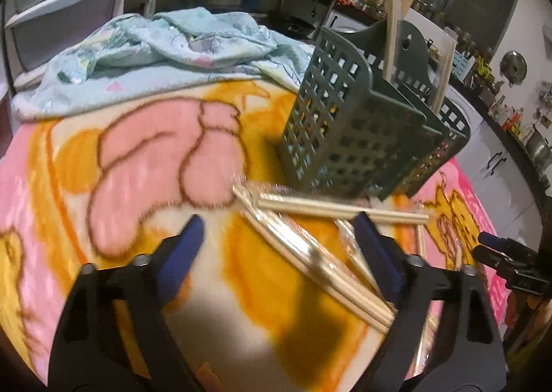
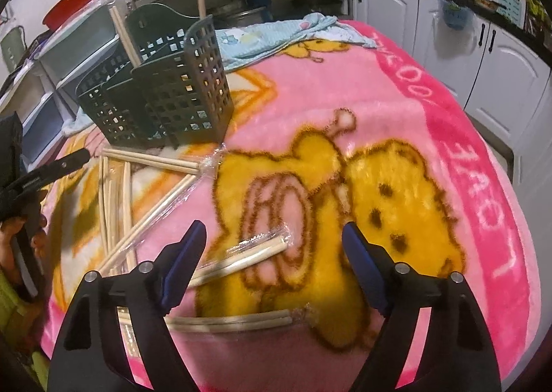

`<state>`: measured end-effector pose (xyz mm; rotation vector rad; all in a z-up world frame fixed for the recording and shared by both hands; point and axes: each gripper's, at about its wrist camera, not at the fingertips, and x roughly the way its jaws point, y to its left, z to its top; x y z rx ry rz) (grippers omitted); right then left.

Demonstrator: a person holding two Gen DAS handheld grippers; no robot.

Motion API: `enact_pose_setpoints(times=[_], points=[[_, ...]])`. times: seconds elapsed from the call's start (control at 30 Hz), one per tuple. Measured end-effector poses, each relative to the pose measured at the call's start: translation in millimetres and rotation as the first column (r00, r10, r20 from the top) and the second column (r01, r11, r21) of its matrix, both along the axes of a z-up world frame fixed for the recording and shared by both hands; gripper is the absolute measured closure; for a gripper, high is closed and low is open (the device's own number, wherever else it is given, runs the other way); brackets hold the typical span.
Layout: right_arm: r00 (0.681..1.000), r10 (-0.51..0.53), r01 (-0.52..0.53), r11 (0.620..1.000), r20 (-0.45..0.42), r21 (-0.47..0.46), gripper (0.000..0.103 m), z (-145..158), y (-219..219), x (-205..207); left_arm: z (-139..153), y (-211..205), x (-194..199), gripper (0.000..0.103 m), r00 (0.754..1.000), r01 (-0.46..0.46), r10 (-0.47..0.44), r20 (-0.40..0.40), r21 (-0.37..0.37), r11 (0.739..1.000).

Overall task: Organize utensils
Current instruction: 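Close the left tool on another wrapped chopstick while the right tool grasps one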

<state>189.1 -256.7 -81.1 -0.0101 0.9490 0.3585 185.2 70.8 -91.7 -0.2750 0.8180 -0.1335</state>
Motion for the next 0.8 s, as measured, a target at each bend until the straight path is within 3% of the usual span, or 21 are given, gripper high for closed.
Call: enact_pose_setpoints(times=[0.13,0.27,0.37,0.53,0.8], points=[[1.0,0.01,-0.01,1.0,-0.017,0.002,0.03,-4.3,-0.6,6.7,-6.9,5.6,13.8,0.047,0.998,0.037,-0.037,-0.047,0.009,0.999],[0.999,0.01,-0.009,1.0,-0.042,0.026,0.036,-10.2,-2.0,11.7,-13.4,10.9,17.6,0.05,0.996,0.042,-0.044,-0.072,-0.035,0.999],[0.998,0.012,-0.01,0.999,-0.056,0.032,0.039,-14.4,-1.0,13.6,-18.0,13.8,19.7,0.058,0.995,0.04,-0.045,-0.085,-0.065,0.997],[0.997,0.021,-0.018,0.999,-0.073,0.042,0.041,-18.4,2.3,11.1,-22.1,14.4,20.8,0.072,0.994,0.041,-0.044,-0.1,-0.028,0.999],[0.996,0.018,-0.014,0.999,-0.091,0.045,0.045,-22.7,4.6,10.7,-23.5,22.6,21.2,0.083,0.992,0.029,-0.036,-0.122,-0.058,0.998]])
